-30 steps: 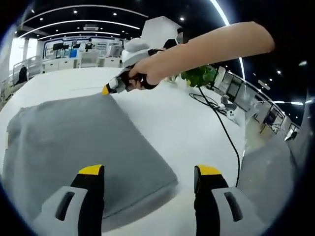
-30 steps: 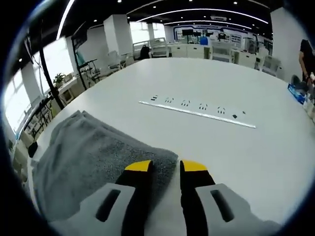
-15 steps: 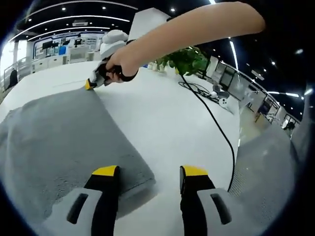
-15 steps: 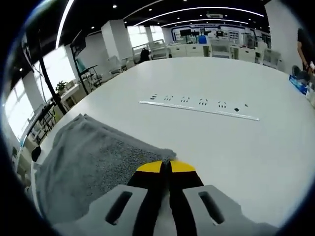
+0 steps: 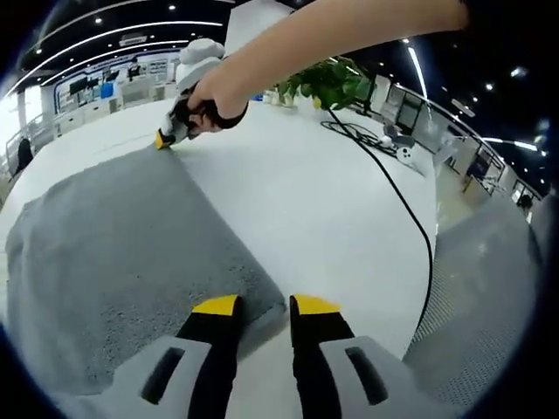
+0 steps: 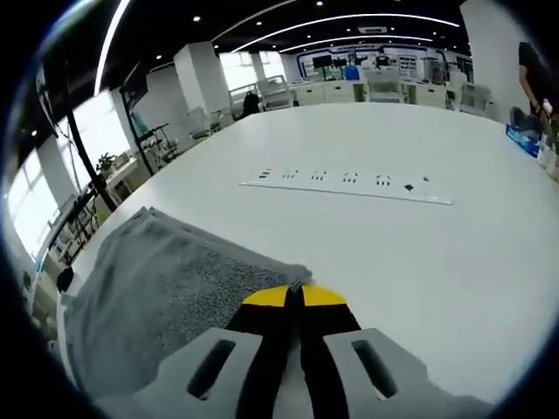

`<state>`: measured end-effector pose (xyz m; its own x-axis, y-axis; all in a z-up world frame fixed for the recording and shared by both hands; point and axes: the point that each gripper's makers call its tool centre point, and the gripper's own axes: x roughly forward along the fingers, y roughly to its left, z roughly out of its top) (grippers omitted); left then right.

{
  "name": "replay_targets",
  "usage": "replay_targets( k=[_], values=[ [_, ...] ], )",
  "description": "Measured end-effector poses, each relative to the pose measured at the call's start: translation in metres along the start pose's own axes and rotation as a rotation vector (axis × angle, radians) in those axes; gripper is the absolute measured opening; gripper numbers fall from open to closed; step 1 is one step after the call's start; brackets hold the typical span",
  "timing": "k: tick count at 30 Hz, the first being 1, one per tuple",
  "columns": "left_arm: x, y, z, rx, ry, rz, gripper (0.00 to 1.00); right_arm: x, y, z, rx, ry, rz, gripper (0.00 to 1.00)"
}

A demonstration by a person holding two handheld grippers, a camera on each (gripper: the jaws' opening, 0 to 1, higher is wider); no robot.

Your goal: Fold the towel on the table until its edges align and the towel forms a compact rectangular stack.

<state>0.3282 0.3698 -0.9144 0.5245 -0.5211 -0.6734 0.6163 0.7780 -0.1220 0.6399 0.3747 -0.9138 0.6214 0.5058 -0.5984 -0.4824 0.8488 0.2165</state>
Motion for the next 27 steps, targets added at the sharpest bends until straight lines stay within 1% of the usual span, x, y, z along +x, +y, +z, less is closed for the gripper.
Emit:
replay_targets(
  k=[3,4,9,11,13,15,18,20,22,23,25,27],
  values=[
    [0.001,0.0,0.0,-0.004,0.011,-0.003,0.17,-0.001,-0.003,-0.001,0.006,0.0,0.002,0.01],
    [0.001,0.0,0.0,-0.004,0.014,-0.003,0.14,-0.001,-0.004,-0.001,0.009,-0.001,0.004,0.01],
    [0.002,-0.002,-0.001,0.019,0.027,-0.007,0.05,-0.007,-0.004,0.0,0.03,-0.013,0.009,0.01],
    [0.002,-0.004,-0.001,0.023,0.026,-0.016,0.04,-0.007,-0.006,0.003,0.035,-0.019,0.01,0.01],
    [0.002,-0.006,0.0,0.001,0.028,-0.026,0.03,-0.012,-0.007,0.003,0.034,-0.023,0.011,0.01],
    [0.001,-0.007,0.002,-0.003,0.027,-0.03,0.03,-0.015,-0.008,0.004,0.039,-0.029,0.017,0.01],
    [0.0,-0.014,0.009,-0.013,0.008,-0.057,0.03,-0.022,-0.014,0.006,0.04,-0.029,0.014,0.01],
    [0.0,-0.021,0.016,-0.004,-0.012,-0.078,0.03,-0.031,-0.018,0.01,0.043,-0.032,0.006,0.01],
    [-0.001,-0.031,0.027,-0.012,-0.046,-0.118,0.03,-0.038,-0.024,0.013,0.058,-0.034,-0.011,0.01],
    [-0.001,-0.038,0.035,-0.031,-0.076,-0.153,0.03,-0.042,-0.026,0.015,0.063,-0.039,-0.015,0.01],
    [-0.002,-0.044,0.045,-0.019,-0.1,-0.175,0.03,-0.046,-0.032,0.019,0.066,-0.051,-0.022,0.01],
    [-0.003,-0.051,0.057,-0.006,-0.13,-0.201,0.03,-0.055,-0.037,0.024,0.068,-0.065,-0.029,0.01]
  ],
)
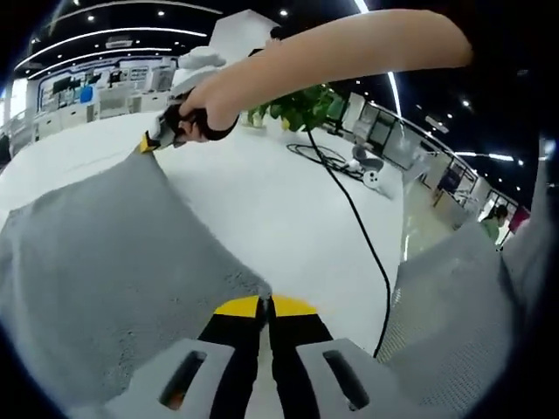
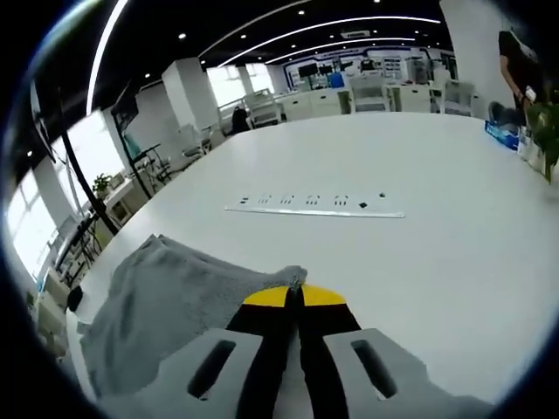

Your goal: Fold the towel on the table until its edges align and the towel forms a compact rectangular stack.

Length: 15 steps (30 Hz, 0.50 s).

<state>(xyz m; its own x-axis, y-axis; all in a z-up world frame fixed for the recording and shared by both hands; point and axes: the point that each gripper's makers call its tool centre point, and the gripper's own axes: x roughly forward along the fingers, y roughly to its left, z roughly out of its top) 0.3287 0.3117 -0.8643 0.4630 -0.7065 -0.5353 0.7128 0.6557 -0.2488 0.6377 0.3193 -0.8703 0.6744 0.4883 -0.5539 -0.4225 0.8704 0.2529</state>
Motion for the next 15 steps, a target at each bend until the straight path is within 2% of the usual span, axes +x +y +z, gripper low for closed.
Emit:
replay_targets(
  k=[5,11,15],
  values=[
    [0.004,-0.019,0.023,0.012,-0.058,-0.051,0.03,-0.014,-0.013,0.012,0.003,-0.026,-0.019,0.01],
    [0.008,-0.037,0.039,0.031,-0.094,-0.095,0.03,-0.036,-0.034,0.017,0.035,-0.035,-0.061,0.01],
    [0.006,-0.044,0.049,0.027,-0.124,-0.113,0.03,-0.046,-0.04,0.022,0.037,-0.043,-0.077,0.01]
  ],
)
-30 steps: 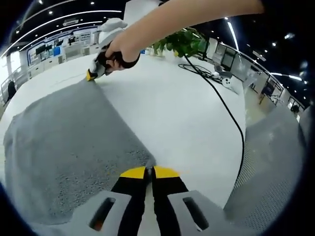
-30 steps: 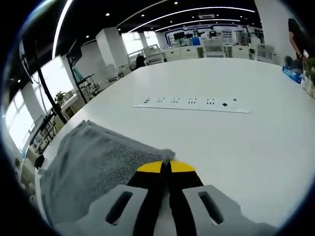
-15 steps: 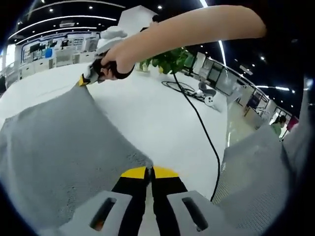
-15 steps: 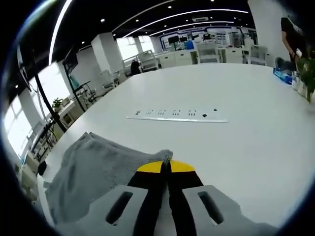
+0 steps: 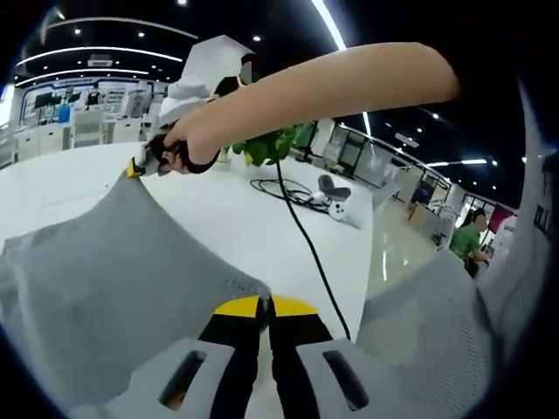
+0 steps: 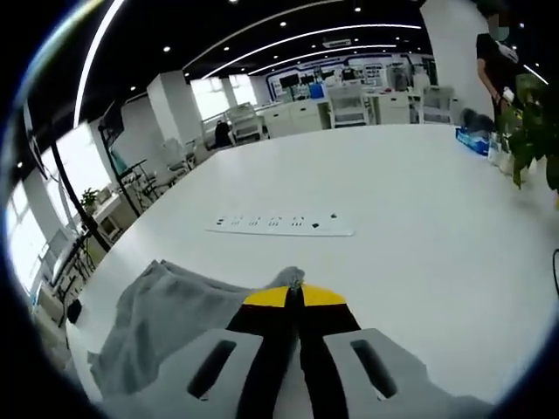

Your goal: Fold the towel on the table until its edges align and the towel forms a compact rectangular stack.

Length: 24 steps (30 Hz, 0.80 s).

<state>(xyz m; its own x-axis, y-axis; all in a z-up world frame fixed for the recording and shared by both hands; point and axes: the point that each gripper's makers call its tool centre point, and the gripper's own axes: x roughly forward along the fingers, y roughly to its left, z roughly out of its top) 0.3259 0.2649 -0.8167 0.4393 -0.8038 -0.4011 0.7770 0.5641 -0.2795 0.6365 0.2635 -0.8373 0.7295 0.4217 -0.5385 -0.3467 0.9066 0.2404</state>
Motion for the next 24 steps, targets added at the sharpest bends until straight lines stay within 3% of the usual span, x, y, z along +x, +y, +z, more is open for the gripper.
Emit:
replay_targets(
  k=[9,14,24],
  values=[
    [-0.01,-0.006,0.018,-0.001,-0.045,-0.002,0.03,-0.017,-0.001,0.021,0.017,-0.04,-0.008,0.01],
    [-0.023,0.007,0.02,-0.02,-0.058,0.03,0.03,-0.018,0.003,0.027,0.014,-0.048,-0.012,0.01],
    [-0.064,0.024,0.023,-0.088,-0.127,0.11,0.03,-0.012,0.04,0.046,-0.023,-0.067,0.028,0.01]
  ],
)
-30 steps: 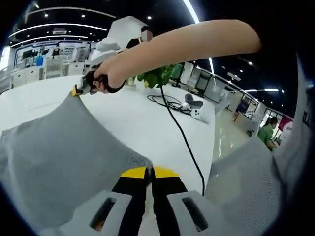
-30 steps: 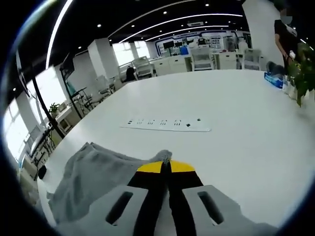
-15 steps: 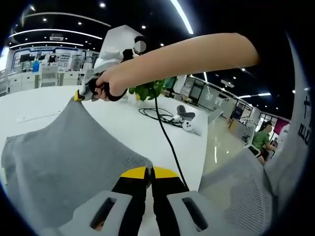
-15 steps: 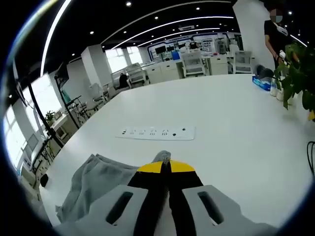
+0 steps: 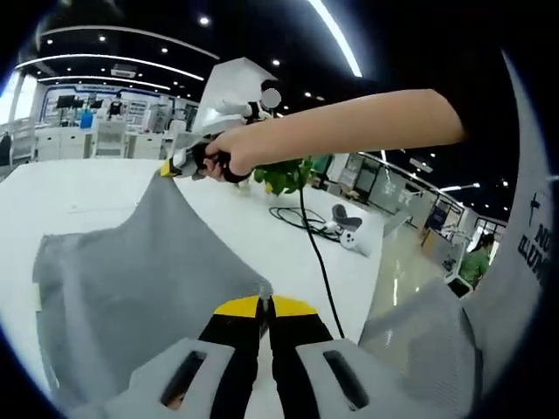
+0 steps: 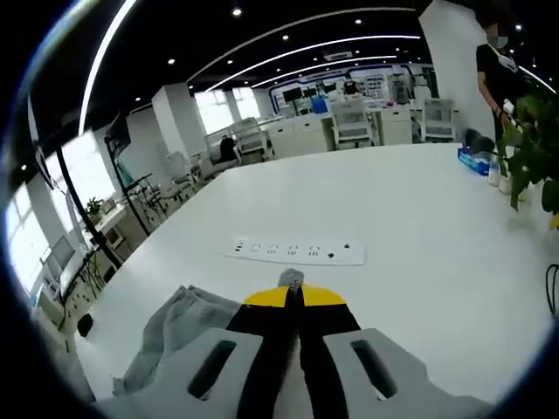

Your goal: Fold the towel on the table until its edges align and the towel forms a compact rectangular stack.

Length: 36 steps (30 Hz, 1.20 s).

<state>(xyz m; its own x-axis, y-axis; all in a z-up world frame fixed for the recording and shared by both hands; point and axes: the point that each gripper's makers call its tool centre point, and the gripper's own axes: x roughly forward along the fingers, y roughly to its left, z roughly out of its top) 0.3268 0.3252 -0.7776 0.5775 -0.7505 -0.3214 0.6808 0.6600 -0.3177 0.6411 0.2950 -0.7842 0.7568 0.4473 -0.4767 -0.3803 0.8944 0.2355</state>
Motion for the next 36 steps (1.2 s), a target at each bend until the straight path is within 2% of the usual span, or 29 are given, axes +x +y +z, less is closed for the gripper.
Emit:
replay_targets(
  k=[5,10,14,16,18,31,36],
  values=[
    [-0.022,0.016,0.005,-0.024,-0.036,0.057,0.03,0.012,0.019,0.009,-0.006,-0.009,0.031,0.01],
    [-0.037,0.031,0.007,-0.027,-0.048,0.105,0.03,0.014,0.038,0.013,-0.009,-0.013,0.05,0.01],
    [-0.051,0.041,0.004,-0.042,-0.063,0.147,0.03,0.02,0.06,0.016,-0.025,-0.014,0.081,0.01],
    [-0.058,0.047,0.002,-0.059,-0.072,0.171,0.03,0.018,0.079,0.016,-0.036,-0.016,0.104,0.01],
    [-0.065,0.052,-0.001,-0.074,-0.078,0.194,0.03,0.021,0.089,0.016,-0.043,-0.015,0.118,0.01],
    [-0.105,0.092,-0.015,-0.153,-0.123,0.318,0.03,0.055,0.135,0.012,-0.072,0.008,0.183,0.01],
    [-0.116,0.109,-0.026,-0.192,-0.133,0.37,0.03,0.065,0.151,0.005,-0.084,0.02,0.2,0.01]
  ],
)
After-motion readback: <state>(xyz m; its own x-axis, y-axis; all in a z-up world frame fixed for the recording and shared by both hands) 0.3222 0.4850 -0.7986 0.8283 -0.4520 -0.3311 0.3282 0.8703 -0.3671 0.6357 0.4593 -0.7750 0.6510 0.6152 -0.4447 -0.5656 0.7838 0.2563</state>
